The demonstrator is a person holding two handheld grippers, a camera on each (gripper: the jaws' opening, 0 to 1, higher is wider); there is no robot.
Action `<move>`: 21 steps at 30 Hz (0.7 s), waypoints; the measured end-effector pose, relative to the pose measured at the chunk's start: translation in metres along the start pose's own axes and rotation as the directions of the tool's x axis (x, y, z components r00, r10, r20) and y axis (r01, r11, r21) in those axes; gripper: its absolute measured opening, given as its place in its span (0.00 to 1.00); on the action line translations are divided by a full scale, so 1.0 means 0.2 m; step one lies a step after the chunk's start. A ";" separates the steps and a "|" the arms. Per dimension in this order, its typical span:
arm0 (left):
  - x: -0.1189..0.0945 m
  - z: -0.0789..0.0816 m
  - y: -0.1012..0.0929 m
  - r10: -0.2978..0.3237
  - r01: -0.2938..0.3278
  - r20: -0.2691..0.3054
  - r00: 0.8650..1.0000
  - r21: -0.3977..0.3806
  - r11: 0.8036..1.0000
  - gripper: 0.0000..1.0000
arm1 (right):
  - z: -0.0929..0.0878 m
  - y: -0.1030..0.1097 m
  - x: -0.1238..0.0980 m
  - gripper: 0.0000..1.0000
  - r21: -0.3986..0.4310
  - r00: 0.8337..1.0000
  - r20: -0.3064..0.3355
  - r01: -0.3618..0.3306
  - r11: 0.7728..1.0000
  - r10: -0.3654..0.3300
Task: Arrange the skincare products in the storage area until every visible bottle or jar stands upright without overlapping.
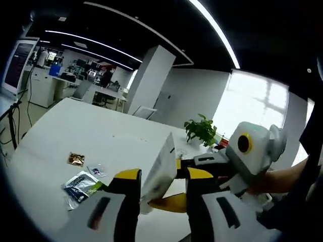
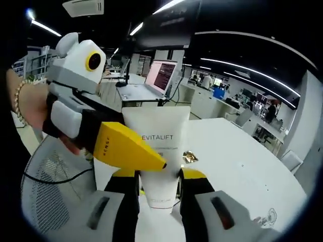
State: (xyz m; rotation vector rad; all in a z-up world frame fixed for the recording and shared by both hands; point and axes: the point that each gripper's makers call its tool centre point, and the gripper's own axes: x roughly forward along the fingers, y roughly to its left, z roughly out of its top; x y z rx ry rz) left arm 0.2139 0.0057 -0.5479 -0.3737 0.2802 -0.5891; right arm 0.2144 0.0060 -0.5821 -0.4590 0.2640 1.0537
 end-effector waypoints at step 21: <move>0.01 0.13 -0.13 -0.160 0.158 -0.002 0.987 -0.152 0.976 0.05 | 0.10 -0.02 -0.22 0.31 0.076 0.988 0.145 0.037 0.996 -0.048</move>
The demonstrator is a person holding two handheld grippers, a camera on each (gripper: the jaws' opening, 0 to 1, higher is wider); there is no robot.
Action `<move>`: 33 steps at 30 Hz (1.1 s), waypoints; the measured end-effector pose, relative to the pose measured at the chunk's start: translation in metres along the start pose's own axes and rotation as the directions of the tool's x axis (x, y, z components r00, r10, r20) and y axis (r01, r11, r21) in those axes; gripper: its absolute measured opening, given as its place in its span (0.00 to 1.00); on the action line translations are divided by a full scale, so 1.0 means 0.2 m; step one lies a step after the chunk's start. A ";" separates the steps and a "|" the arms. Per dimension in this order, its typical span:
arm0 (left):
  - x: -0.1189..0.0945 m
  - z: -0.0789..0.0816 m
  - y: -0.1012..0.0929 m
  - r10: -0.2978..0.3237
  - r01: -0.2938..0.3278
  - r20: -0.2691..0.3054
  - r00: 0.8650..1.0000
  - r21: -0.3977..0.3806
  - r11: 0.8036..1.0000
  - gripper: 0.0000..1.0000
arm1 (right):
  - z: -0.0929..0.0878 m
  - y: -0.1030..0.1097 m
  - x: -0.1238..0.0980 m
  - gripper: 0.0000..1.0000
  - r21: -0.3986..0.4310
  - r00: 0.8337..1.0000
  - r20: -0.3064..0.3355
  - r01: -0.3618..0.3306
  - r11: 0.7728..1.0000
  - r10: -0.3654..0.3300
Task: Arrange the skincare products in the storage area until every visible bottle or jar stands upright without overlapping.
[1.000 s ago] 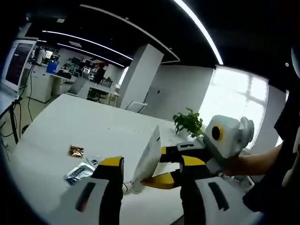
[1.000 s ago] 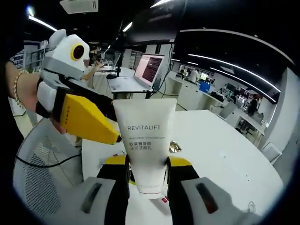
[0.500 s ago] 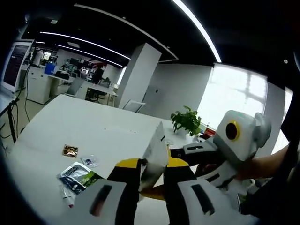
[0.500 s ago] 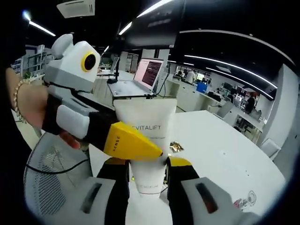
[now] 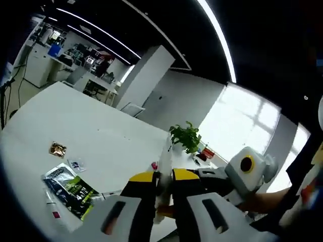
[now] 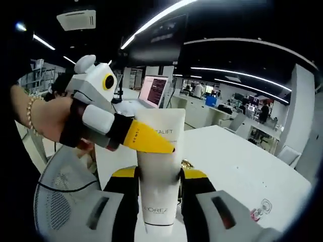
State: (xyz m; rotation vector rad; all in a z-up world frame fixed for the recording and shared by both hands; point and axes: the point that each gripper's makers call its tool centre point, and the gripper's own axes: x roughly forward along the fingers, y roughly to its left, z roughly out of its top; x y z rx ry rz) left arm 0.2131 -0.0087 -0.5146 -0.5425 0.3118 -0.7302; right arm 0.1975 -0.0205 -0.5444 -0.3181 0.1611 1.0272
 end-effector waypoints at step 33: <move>-0.01 0.11 -0.57 -0.510 0.566 -0.260 0.820 0.228 0.793 0.09 | 0.18 0.15 -0.29 0.14 0.324 0.908 0.255 -0.406 0.855 0.334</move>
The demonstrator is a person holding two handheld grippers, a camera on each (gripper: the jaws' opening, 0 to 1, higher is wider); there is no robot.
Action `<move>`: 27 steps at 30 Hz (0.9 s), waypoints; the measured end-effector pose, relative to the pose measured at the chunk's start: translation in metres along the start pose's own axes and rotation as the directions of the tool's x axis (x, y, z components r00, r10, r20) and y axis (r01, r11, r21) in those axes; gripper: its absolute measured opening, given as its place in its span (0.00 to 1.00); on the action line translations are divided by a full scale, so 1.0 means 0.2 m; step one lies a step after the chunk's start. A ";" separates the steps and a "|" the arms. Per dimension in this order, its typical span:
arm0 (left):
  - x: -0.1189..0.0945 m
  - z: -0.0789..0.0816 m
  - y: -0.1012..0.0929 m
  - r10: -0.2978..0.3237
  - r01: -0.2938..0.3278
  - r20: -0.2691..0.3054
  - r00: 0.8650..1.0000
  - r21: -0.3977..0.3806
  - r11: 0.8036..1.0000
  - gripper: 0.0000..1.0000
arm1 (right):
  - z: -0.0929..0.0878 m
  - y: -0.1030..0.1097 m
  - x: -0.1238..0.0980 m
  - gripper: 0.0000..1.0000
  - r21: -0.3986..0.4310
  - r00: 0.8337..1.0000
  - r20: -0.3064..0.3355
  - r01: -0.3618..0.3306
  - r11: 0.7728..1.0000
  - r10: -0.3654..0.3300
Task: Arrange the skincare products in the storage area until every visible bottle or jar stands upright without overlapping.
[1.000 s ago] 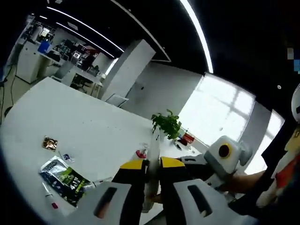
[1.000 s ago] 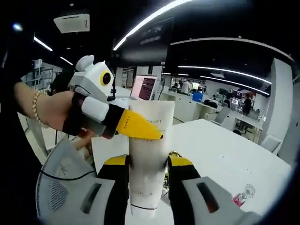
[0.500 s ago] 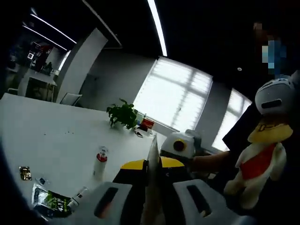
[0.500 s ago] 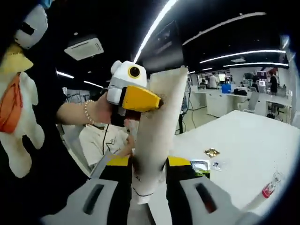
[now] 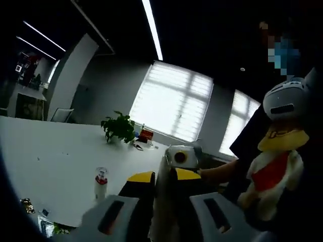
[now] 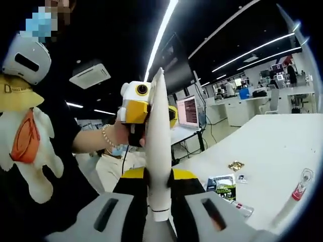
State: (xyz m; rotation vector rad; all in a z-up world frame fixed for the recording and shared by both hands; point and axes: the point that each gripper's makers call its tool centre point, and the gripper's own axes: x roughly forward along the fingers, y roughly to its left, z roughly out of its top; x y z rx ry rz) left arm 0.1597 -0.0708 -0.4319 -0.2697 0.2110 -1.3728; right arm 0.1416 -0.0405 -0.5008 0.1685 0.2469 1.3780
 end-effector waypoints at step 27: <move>0.09 -0.30 -0.01 0.098 0.070 -0.448 0.889 0.344 0.937 0.19 | -0.11 -0.04 -0.10 0.14 -0.217 0.984 -0.171 0.009 0.976 -0.047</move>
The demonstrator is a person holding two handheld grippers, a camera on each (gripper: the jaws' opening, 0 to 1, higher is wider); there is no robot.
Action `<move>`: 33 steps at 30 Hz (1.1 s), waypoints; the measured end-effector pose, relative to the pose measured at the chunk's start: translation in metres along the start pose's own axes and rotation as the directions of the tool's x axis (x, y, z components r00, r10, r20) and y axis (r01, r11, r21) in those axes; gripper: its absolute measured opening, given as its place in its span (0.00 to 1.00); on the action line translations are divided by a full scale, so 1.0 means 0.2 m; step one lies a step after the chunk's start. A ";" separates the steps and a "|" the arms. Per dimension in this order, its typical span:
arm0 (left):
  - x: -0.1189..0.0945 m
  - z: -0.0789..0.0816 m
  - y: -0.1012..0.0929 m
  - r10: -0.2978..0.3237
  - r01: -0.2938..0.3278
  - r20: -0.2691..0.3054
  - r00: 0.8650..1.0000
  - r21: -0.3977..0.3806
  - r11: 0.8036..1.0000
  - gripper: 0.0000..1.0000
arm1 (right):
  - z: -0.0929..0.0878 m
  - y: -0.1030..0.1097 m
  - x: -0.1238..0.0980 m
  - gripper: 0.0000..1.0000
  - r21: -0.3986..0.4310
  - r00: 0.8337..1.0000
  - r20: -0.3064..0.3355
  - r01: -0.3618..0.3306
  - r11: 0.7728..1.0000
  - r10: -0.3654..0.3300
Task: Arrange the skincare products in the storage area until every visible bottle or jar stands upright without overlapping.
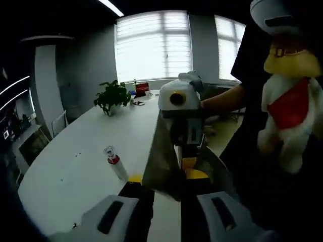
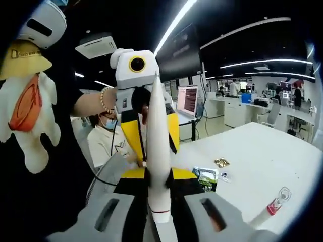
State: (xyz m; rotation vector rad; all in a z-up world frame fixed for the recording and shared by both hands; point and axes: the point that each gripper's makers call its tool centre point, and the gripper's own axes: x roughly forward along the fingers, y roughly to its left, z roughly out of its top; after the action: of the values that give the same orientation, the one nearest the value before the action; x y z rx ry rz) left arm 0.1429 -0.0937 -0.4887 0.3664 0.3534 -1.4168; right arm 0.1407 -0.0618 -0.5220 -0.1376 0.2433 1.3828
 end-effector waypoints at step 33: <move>0.30 -0.16 0.11 -0.102 0.099 -0.127 0.987 -0.026 0.995 0.13 | -0.24 -0.22 -0.11 0.23 -0.014 0.955 -0.095 0.283 0.959 -0.283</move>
State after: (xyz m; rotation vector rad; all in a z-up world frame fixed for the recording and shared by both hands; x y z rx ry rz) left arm 0.1717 -0.1296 -0.5422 0.4297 0.4962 -1.4908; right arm 0.1751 -0.1021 -0.5645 -0.2307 0.2923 1.0923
